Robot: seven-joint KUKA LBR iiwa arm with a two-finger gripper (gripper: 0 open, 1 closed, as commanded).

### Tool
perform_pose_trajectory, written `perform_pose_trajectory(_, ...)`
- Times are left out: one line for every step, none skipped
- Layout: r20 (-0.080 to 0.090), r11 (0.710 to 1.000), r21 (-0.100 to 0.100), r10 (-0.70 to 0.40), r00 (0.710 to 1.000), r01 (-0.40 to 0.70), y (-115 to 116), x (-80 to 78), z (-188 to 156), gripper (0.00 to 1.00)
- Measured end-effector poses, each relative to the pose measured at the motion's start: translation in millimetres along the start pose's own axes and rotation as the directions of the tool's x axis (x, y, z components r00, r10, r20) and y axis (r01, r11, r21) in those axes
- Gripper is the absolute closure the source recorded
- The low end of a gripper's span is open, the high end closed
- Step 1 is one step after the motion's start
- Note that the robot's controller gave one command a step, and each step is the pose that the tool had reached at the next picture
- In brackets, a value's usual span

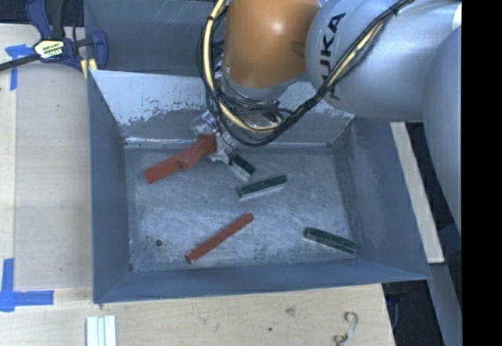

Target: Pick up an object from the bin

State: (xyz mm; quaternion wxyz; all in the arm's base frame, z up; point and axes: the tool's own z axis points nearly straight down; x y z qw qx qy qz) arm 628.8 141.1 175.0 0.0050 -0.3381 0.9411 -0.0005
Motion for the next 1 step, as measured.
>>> perform_pose_trajectory(-0.003,1.0,-0.002,0.006,1.0,-0.006,-1.2,-1.0,-13.0,1.0)
